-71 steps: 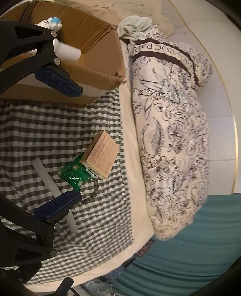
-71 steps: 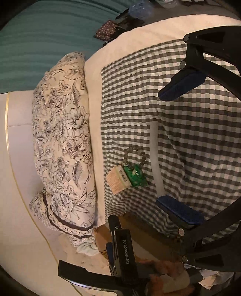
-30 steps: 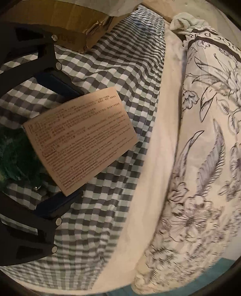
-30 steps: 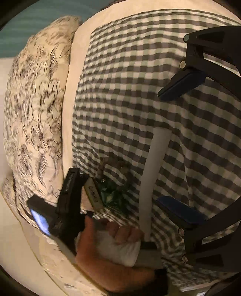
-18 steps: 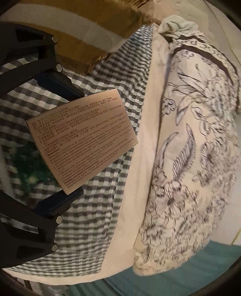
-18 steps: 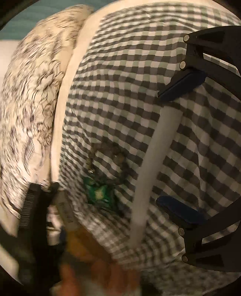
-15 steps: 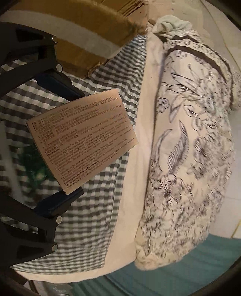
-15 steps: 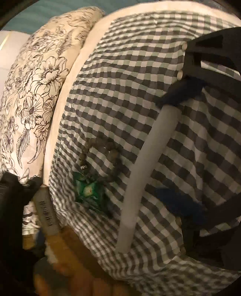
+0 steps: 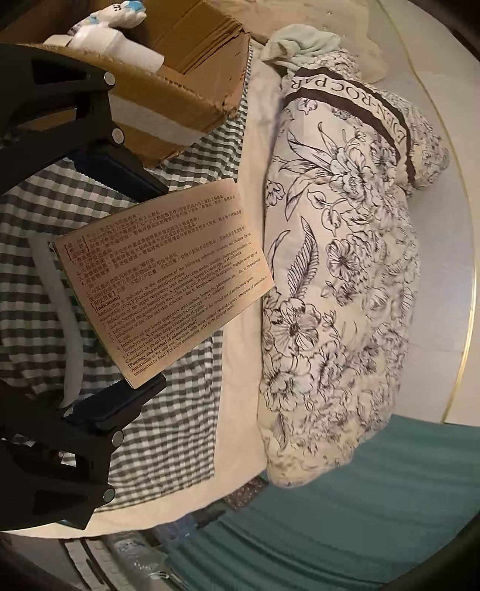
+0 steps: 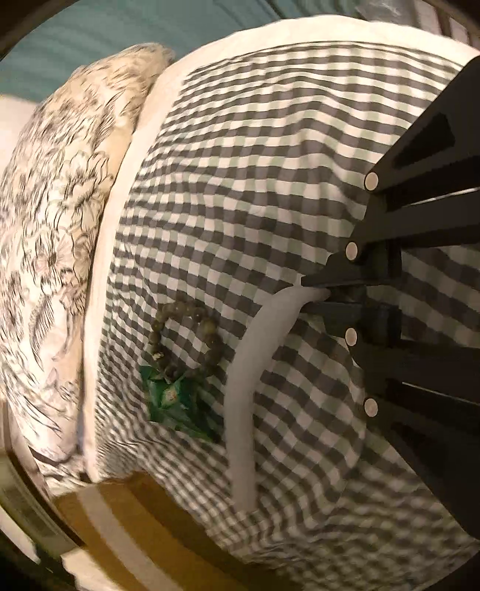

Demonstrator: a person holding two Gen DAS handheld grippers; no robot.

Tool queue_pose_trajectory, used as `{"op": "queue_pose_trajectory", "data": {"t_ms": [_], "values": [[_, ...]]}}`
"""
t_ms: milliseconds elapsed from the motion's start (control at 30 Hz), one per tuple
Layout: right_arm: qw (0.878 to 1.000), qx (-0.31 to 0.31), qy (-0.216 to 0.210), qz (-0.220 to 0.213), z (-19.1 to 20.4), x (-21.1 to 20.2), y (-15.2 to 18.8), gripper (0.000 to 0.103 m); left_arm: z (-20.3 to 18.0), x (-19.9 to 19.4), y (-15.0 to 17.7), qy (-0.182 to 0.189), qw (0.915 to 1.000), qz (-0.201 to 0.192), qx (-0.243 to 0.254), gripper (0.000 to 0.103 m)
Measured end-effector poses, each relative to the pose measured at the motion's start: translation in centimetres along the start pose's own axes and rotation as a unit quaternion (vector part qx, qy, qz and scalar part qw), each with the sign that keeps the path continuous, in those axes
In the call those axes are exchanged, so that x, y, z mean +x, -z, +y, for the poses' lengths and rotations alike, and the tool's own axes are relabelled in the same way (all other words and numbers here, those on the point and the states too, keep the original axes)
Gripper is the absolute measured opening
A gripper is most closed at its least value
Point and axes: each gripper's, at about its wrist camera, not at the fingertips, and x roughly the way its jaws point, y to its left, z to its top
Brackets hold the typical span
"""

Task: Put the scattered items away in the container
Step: 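Grasp the tan box with the left gripper while the right gripper grasps the white strip, then carry the tan box and white strip over the cardboard box with both grippers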

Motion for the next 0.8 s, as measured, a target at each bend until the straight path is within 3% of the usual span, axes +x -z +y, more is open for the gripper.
{"op": "queue_pose_trajectory", "data": {"t_ms": [267,500,800], "values": [[0.996,0.071,-0.013,-0.053,-0.1,-4.5,1.1,0.006,1.3,-3.5,0.6,0.02,0.9996,-0.016,0.01,0.094],[0.991,0.093,-0.006,-0.098,1.4,-8.9,1.3,0.006,2.7,-6.4,1.3,0.046,0.9984,-0.023,0.025,0.094],[0.978,0.145,0.004,-0.152,3.0,-14.1,2.3,0.006,4.4,-9.9,2.5,0.063,0.9956,-0.047,0.051,0.094]]}}
